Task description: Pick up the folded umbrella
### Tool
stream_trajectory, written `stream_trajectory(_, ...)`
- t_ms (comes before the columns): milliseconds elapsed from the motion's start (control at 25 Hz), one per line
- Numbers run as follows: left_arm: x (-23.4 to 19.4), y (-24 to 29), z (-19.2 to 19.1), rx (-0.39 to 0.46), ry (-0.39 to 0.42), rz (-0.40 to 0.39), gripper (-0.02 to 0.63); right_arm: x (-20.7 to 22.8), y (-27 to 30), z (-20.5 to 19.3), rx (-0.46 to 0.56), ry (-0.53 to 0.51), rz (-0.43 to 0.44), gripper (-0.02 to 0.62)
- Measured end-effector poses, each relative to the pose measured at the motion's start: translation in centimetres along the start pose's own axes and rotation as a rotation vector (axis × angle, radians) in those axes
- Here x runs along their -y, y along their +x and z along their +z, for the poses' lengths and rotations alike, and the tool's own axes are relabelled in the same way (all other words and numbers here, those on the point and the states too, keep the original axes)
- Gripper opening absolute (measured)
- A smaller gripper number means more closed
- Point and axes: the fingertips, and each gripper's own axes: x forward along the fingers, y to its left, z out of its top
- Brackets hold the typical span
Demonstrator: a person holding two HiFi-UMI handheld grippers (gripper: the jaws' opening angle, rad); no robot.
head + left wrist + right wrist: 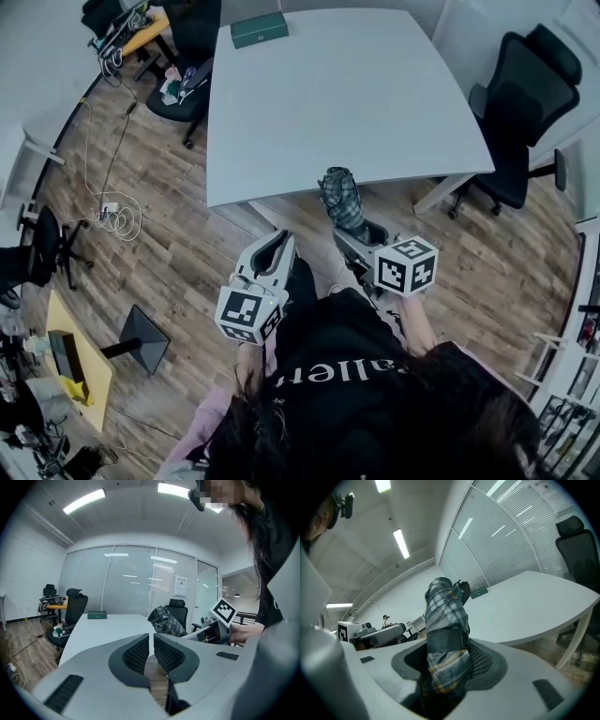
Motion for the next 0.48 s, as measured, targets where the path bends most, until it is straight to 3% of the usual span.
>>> stream_trajectory(480,2.0,-1.9,-0.6,0.006,0.011,-0.002,0.041,-1.5,-2.0,-1.2,0.024,0.013,0.009,0.225)
